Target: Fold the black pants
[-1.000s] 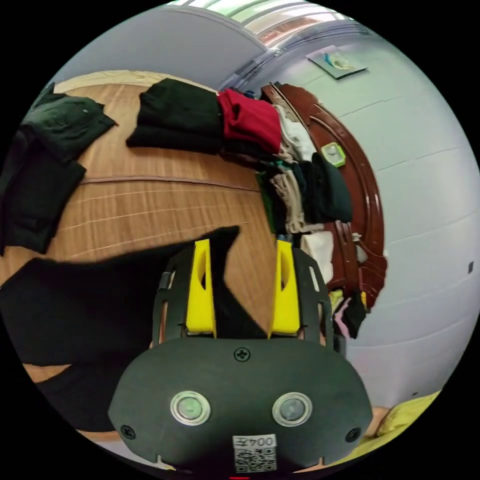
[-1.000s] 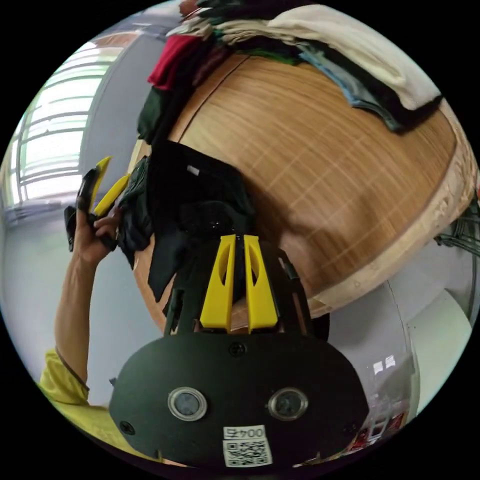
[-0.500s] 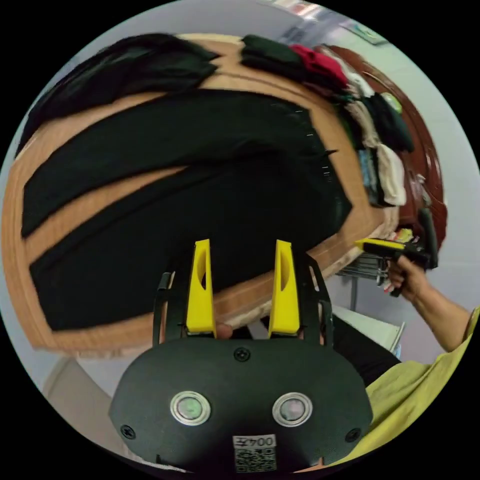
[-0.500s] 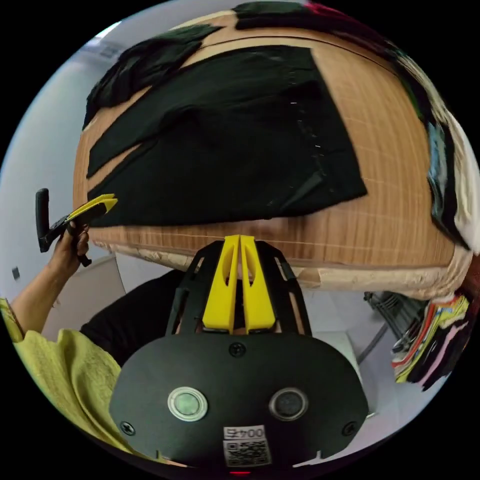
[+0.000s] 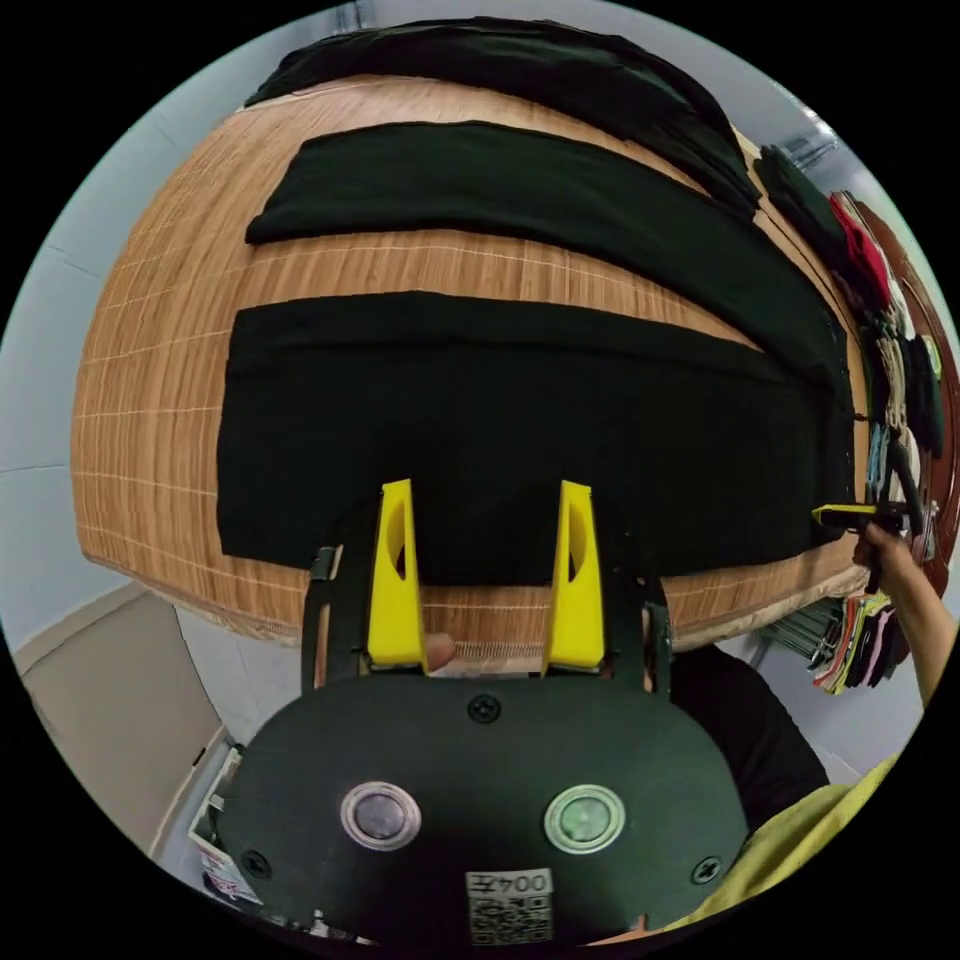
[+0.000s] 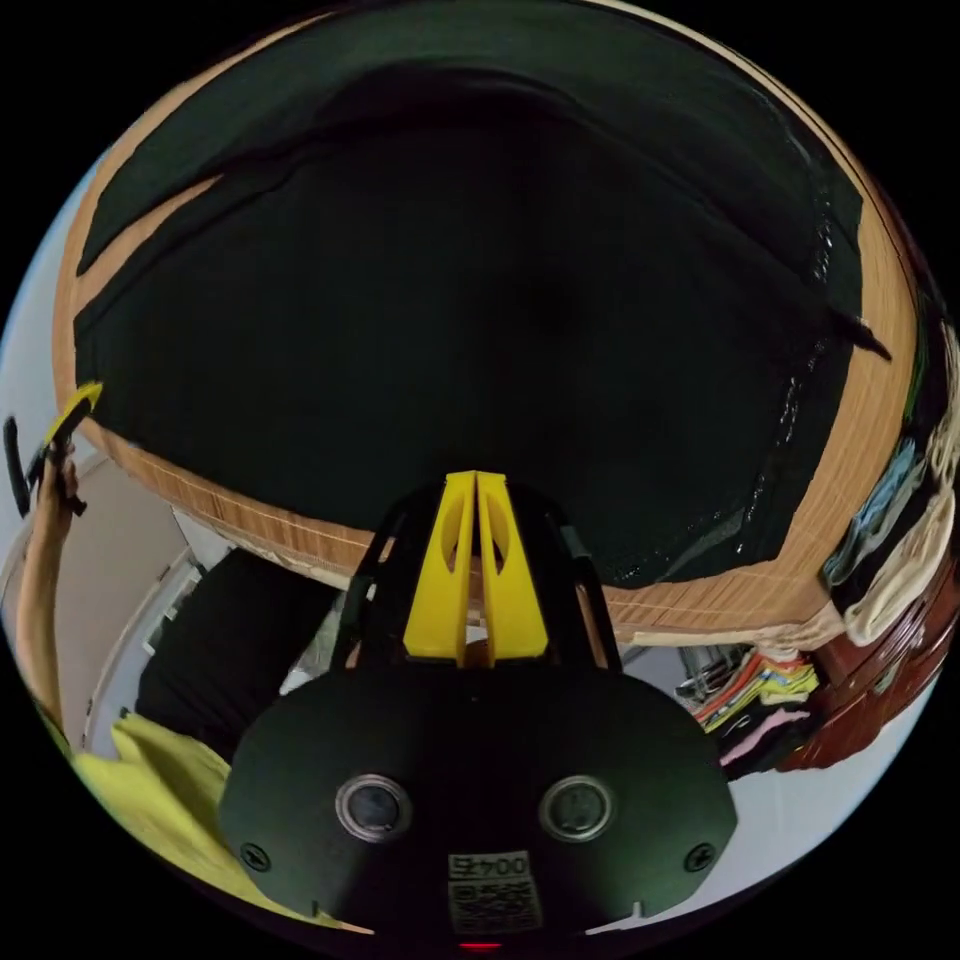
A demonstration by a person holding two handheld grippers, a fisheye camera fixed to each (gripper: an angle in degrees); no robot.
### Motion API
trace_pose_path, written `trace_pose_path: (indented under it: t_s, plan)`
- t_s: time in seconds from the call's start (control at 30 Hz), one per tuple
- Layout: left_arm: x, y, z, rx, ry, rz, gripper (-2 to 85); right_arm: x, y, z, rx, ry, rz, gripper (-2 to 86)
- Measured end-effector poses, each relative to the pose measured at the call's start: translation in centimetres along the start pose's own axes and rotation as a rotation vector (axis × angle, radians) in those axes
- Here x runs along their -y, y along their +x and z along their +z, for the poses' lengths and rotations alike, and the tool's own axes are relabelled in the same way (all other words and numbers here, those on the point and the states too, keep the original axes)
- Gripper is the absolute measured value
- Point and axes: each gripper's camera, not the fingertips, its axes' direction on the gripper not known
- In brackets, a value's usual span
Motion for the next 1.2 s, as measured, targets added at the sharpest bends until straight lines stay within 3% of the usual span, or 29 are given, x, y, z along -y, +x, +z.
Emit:
trace_pose_path:
  t_s: [0.1, 0.2, 0.37, 0.7, 0.77, 0.97, 1.03, 1.13, 1.2]
  plan:
    - [-0.5, 2.9, 0.1, 0.097, -0.004, 0.062, 18.6, -1.0, -0.5, -0.6, -0.056, 0.002, -0.143, -0.8]
    - [-2.2, 4.8, -0.7, 0.117, 0.059, 0.049, 18.6, -1.9, 0.5, -1.1, 0.009, -0.002, -0.179, -0.7]
    - [-3.0, 6.6, -2.0, 0.105, 0.042, 0.053, 18.7, -4.4, 2.6, -1.7, 0.161, 0.049, 0.056, 0.2]
    - [-2.8, 9.1, -4.7, 0.106, -0.037, 0.055, 18.5, -13.3, 1.5, -4.5, 0.170, 0.370, 0.312, 6.4]
    - [-2.8, 9.7, -5.4, 0.107, -0.051, 0.053, 18.5, -15.2, 4.9, -6.6, 0.164, 0.510, 0.426, 6.4]
    - [-2.6, 11.1, -7.1, 0.136, -0.069, 0.033, 18.2, -16.8, 17.3, -10.1, 0.343, 0.607, 0.615, 7.5]
    - [-2.5, 11.2, -7.8, 0.128, -0.077, 0.031, 17.5, -17.0, 19.5, -11.0, 0.348, 0.632, 0.605, 7.8]
    - [-1.7, 11.9, -9.7, 0.145, -0.126, 0.013, 14.0, -16.4, 20.4, -12.0, 0.197, 0.595, 0.440, 8.6]
    - [-1.8, 14.1, -12.0, 0.111, -0.033, 0.076, 13.4, -15.9, 19.9, -12.1, 0.079, 0.537, 0.284, 9.0]
